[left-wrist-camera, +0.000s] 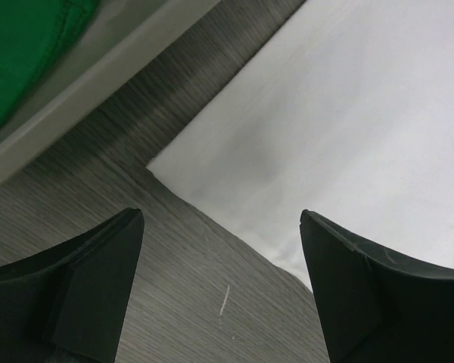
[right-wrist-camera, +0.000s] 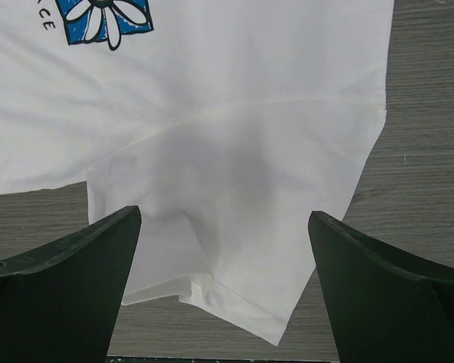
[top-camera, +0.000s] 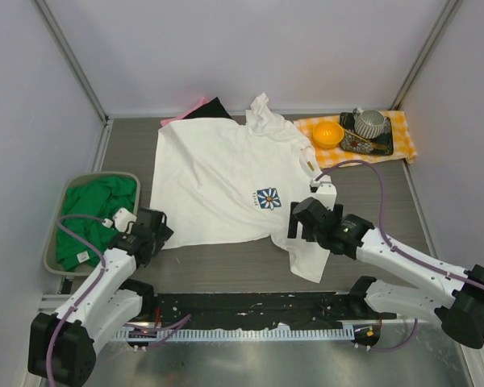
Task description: Fold and stack the t-shirts
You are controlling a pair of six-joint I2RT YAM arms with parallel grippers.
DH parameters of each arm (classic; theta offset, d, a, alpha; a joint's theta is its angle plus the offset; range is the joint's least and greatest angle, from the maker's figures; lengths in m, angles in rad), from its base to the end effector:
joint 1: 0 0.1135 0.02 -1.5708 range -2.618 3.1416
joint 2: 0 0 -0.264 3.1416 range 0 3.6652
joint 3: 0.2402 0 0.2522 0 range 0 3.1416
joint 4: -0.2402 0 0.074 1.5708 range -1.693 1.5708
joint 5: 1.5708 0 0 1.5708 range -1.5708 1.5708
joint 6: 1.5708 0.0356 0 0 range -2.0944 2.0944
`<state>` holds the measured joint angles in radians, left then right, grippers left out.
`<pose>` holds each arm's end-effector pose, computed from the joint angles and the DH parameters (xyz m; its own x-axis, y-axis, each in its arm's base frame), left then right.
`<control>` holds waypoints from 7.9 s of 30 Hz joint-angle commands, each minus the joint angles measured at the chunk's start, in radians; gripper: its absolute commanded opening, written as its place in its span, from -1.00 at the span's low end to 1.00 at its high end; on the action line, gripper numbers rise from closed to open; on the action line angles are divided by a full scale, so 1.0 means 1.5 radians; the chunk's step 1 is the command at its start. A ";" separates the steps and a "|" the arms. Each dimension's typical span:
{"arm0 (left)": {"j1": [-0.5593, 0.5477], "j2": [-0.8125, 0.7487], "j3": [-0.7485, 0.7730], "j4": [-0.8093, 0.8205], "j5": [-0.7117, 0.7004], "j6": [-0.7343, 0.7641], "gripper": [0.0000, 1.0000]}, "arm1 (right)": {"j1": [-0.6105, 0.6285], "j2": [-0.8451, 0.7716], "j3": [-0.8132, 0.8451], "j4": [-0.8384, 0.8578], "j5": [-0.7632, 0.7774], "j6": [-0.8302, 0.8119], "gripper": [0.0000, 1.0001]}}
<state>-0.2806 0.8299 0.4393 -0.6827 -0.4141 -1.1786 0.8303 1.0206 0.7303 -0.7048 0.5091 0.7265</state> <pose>0.1404 -0.0256 0.1768 -0.3865 -0.7690 -0.5092 -0.7539 0.5814 -0.3058 0.1417 0.1293 0.2378 -0.7322 0.0586 -0.6785 0.0280 0.9980 0.0560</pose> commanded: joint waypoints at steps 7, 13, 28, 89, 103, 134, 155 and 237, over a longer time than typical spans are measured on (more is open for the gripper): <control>0.060 0.043 -0.010 0.000 -0.009 0.010 0.57 | 0.003 -0.043 -0.006 0.039 -0.009 -0.015 0.98; 0.111 0.110 0.000 0.036 0.017 0.047 0.42 | 0.003 -0.056 -0.012 0.035 -0.013 -0.009 0.97; 0.144 0.229 0.027 0.119 0.088 0.087 0.12 | 0.003 -0.058 -0.024 0.039 -0.019 -0.002 0.97; 0.145 0.061 0.085 0.109 0.258 0.219 -1.00 | 0.093 0.101 -0.060 -0.184 -0.097 0.283 0.65; 0.145 0.090 0.087 0.120 0.274 0.229 -1.00 | 0.106 0.062 -0.138 -0.103 -0.134 0.355 0.24; 0.145 -0.009 0.174 -0.013 0.227 0.247 -1.00 | 0.135 -0.036 0.025 -0.246 0.036 0.326 -0.99; 0.165 0.068 0.274 -0.001 0.175 0.259 -1.00 | -0.107 0.024 0.162 0.054 0.078 -0.052 -0.99; 0.011 0.281 0.327 0.200 0.184 0.195 0.99 | -0.284 0.434 0.414 0.202 -0.233 -0.170 0.99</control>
<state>-0.2089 1.2076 1.0027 -0.4160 -0.1410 -0.9184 0.3992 1.6585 1.4567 -0.4236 0.1772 0.4870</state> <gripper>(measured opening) 0.996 0.995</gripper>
